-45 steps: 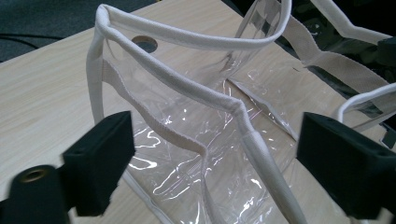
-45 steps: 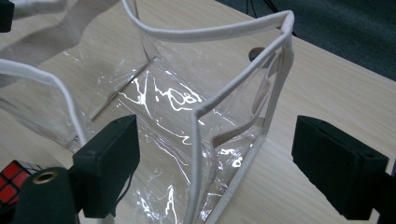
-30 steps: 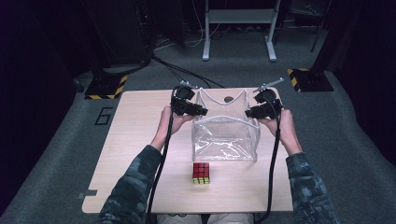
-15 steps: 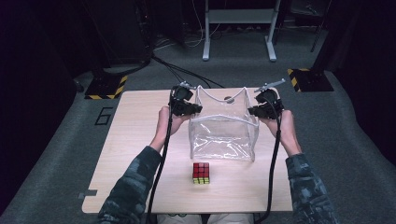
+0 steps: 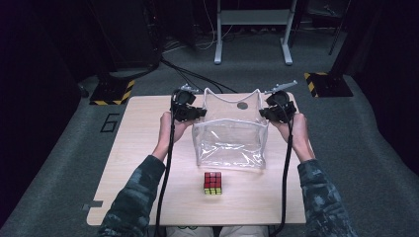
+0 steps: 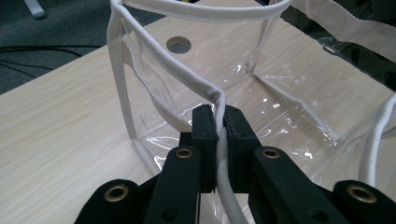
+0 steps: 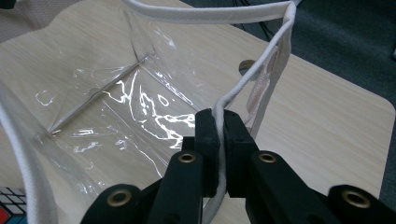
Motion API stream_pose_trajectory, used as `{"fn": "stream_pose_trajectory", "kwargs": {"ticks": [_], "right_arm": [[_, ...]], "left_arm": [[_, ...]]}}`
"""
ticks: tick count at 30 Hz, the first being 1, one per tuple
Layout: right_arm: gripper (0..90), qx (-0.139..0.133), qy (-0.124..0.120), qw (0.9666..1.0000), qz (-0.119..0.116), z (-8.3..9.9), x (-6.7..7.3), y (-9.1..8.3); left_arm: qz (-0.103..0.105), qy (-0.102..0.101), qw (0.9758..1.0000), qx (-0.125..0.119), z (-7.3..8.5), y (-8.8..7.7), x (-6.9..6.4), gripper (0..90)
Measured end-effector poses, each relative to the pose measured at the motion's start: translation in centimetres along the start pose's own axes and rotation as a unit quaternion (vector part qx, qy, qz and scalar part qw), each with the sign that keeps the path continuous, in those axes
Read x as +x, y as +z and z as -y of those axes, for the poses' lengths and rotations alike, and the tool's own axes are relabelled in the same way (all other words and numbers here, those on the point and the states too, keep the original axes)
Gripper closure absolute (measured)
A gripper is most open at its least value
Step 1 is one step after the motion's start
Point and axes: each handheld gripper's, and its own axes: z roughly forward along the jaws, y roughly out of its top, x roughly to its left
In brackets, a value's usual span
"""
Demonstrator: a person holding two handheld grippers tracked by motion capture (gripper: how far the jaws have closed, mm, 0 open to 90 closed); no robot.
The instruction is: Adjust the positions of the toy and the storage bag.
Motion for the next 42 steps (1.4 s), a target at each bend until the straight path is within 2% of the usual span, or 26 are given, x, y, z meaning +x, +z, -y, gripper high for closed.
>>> {"fn": "stream_pose_trajectory", "kwargs": {"ticks": [6, 17, 22, 24, 29, 30, 31, 35, 36, 38, 39, 41, 42], "right_arm": [[86.7, -0.007, -0.009, 0.9999, 0.007, -0.9, 0.6, 0.3], [86.8, -0.015, -0.034, 0.9993, 0.002, -2.8, 1.6, 1.5], [86.9, -0.011, -0.046, 0.9989, 0.0, -3.5, 2.1, 2.1], [86.8, -0.011, -0.041, 0.9991, -0.001, -3.7, 2.3, 2.4], [86.9, -0.009, -0.046, 0.9989, -0.002, -4.2, 2.6, 3.1], [86.9, -0.011, -0.058, 0.9982, 0.0, -4.3, 2.5, 3.2], [87.0, -0.012, -0.051, 0.9987, 0.0, -4.4, 2.6, 3.4], [86.9, -0.009, -0.045, 0.9989, 0.0, -4.6, 2.8, 3.9], [87.0, -0.013, -0.053, 0.9985, 0.0, -4.6, 2.7, 4.1], [86.9, -0.011, -0.045, 0.9989, 0.001, -4.7, 2.9, 4.2], [86.9, -0.014, -0.056, 0.9984, 0.002, -4.8, 2.8, 4.4], [86.9, -0.01, -0.047, 0.9988, 0.0, -4.8, 2.8, 4.5], [86.9, -0.014, -0.052, 0.9985, 0.001, -4.8, 2.7, 4.7]], "left_arm": [[-0.011, -0.006, 0.9999, -0.007, 0.3, -1.0, 0.6, 85.0], [-0.03, -0.013, 0.9993, -0.016, 0.8, -2.4, 1.9, 85.1], [-0.037, -0.016, 0.999, -0.016, 1.2, -2.8, 2.5, 85.1], [-0.039, -0.018, 0.999, -0.015, 1.3, -2.9, 2.8, 85.1], [-0.043, -0.025, 0.9987, -0.014, 1.7, -3.0, 3.5, 85.1], [-0.043, -0.026, 0.9987, -0.013, 1.7, -2.9, 3.6, 85.1], [-0.044, -0.027, 0.9986, -0.012, 1.8, -2.9, 3.8, 85.1], [-0.052, -0.028, 0.9982, -0.01, 1.9, -2.7, 4.2, 85.1], [-0.055, -0.027, 0.9981, -0.01, 1.9, -2.7, 4.3, 85.1], [-0.058, -0.026, 0.9979, -0.009, 1.9, -2.6, 4.4, 85.1], [-0.059, -0.026, 0.9979, -0.009, 1.9, -2.5, 4.5, 85.1], [-0.062, -0.025, 0.9978, -0.006, 2.0, -2.4, 4.6, 85.1], [-0.062, -0.026, 0.9977, -0.005, 2.0, -2.3, 4.7, 85.1]]}}
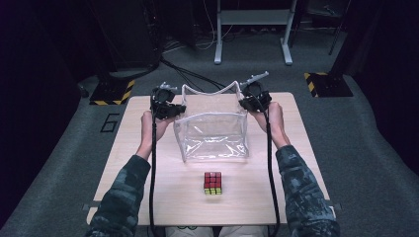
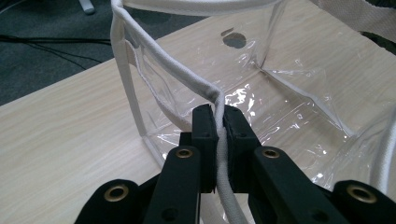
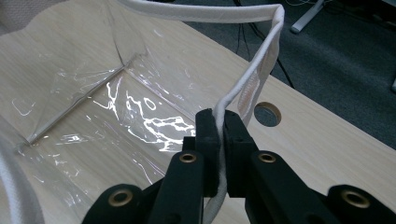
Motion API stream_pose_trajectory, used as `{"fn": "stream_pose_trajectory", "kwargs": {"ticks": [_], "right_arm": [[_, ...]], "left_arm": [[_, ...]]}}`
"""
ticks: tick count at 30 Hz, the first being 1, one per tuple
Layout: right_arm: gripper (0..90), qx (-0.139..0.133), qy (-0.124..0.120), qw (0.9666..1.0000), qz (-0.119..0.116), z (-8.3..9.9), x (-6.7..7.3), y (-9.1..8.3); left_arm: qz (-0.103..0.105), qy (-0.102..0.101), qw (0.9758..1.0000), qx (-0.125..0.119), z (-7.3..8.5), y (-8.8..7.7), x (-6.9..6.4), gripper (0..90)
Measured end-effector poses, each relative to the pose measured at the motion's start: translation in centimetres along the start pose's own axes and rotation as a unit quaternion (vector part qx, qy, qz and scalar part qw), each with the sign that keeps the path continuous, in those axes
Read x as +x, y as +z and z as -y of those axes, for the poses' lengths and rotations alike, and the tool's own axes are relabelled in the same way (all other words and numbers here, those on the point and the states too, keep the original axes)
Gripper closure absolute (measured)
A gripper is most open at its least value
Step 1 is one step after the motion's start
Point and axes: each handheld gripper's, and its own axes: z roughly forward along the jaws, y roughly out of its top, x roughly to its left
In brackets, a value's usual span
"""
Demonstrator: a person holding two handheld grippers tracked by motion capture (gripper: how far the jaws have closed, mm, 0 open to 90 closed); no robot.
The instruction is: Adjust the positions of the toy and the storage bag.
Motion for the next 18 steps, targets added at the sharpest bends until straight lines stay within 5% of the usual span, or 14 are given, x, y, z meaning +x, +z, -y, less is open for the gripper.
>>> {"fn": "stream_pose_trajectory", "kwargs": {"ticks": [18], "right_arm": [[86.3, 0.001, 0.034, 0.9993, -0.014, 1.4, -0.1, 0.3]], "left_arm": [[-0.011, 0.014, 0.9998, 0.009, -0.1, 0.8, -0.5, 84.9]]}}
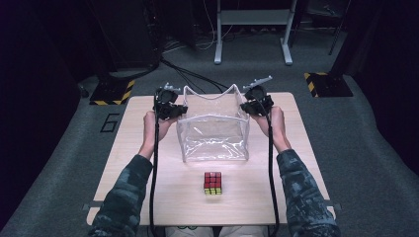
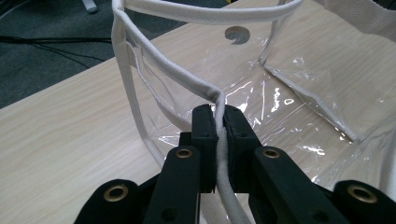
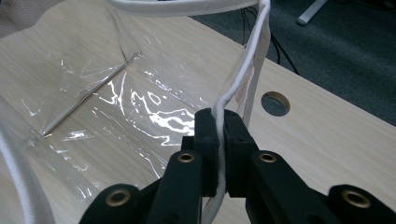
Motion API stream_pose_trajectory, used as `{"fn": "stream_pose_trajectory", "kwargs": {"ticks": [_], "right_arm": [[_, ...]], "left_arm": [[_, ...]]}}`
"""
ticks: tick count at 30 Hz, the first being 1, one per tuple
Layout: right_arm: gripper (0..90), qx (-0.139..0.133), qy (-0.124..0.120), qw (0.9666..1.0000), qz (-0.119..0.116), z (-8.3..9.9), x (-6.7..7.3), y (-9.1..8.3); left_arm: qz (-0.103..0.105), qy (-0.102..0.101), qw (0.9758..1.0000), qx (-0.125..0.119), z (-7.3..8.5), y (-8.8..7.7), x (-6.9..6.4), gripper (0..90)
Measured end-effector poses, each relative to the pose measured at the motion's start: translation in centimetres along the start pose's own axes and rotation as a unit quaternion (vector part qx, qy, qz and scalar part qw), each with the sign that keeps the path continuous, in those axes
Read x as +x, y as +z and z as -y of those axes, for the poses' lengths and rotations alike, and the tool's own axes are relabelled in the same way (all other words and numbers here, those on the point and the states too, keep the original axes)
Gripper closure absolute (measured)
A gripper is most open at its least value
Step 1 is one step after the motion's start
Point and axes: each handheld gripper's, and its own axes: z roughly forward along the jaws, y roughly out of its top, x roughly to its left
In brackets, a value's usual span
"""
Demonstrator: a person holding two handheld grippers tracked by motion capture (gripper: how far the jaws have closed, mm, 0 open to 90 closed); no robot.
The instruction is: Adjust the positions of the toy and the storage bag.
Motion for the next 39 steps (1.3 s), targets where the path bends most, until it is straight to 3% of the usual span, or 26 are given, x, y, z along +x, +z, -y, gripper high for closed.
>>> {"fn": "stream_pose_trajectory", "kwargs": {"ticks": [8, 10, 13, 24, 28, 34, 39], "right_arm": [[86.3, -0.003, 0.014, 0.9999, -0.003, 0.6, 0.4, -0.2], [85.7, -0.004, 0.007, 1.0, -0.002, 0.5, 0.5, -0.1], [78.3, -0.002, 0.001, 1.0, -0.005, 0.4, 0.5, -0.1], [53.8, -0.007, 0.018, 0.9998, 0.001, 0.3, 0.5, -0.2], [36.6, -0.007, 0.029, 0.9996, 0.003, 0.5, 0.3, -0.6], [19.3, -0.017, 0.036, 0.9992, -0.003, 0.7, -0.1, -1.3], [15.7, -0.027, 0.031, 0.9991, -0.008, 1.0, -0.1, -2.3]], "left_arm": [[-0.001, -0.002, 1.0, -0.001, 0.0, 0.1, 0.0, 84.6], [0.0, 0.002, 1.0, -0.003, 0.0, 0.1, 0.0, 84.1], [0.003, 0.006, 1.0, -0.001, -0.1, 0.0, -0.1, 81.2], [0.007, 0.001, 1.0, -0.004, 0.0, -0.7, -0.1, 48.1], [0.012, 0.0, 0.9999, -0.006, 0.1, -1.0, 0.0, 32.1], [0.019, -0.003, 0.9997, -0.017, 0.3, -1.9, 0.1, 19.3], [0.021, -0.003, 0.9994, -0.029, 0.7, -3.1, 0.1, 14.0]]}}
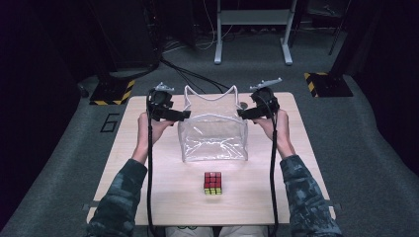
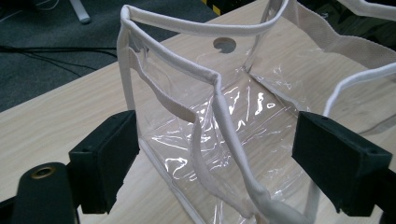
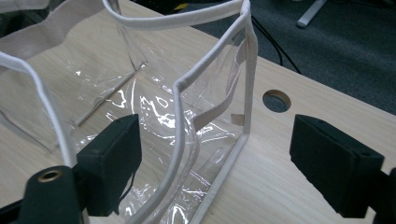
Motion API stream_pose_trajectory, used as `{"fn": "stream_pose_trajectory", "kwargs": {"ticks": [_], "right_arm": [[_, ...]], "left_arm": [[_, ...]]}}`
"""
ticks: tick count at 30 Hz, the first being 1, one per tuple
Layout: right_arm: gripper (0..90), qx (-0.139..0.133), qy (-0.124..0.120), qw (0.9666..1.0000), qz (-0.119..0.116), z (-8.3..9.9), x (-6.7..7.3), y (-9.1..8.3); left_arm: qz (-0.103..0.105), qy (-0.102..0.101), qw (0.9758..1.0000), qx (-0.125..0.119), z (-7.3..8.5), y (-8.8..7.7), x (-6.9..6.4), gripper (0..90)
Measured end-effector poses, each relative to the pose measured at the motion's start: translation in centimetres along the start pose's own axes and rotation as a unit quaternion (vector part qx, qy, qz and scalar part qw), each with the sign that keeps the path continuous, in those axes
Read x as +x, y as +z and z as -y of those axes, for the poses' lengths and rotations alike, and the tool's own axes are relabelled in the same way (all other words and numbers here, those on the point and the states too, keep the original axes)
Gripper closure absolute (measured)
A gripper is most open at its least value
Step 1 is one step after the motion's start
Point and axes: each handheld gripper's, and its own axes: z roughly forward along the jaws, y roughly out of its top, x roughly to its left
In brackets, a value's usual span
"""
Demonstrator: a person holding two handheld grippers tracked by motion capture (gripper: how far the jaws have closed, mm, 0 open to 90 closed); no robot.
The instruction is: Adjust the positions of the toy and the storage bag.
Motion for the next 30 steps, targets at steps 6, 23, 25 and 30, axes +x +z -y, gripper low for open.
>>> {"fn": "stream_pose_trajectory", "kwargs": {"ticks": [6, 23, 25, 30], "right_arm": [[14.1, -0.012, -0.004, 0.9999, -0.002, 0.6, -0.2, -1.4], [6.9, -0.035, -0.009, 0.9993, 0.002, 3.3, 0.0, -4.6], [6.1, -0.036, -0.01, 0.9993, 0.002, 3.9, 0.0, -5.0], [5.7, -0.038, -0.005, 0.9993, 0.0, 5.3, 0.2, -5.4]], "left_arm": [[-0.003, -0.003, 0.9998, -0.018, 1.1, -1.4, 0.1, 11.2], [-0.014, -0.003, 0.9989, -0.045, 5.4, -4.5, 0.3, 3.9], [-0.015, -0.003, 0.999, -0.043, 6.0, -4.5, 0.3, 3.9], [-0.017, -0.005, 0.9993, -0.032, 7.9, -4.3, 0.6, 3.4]]}}
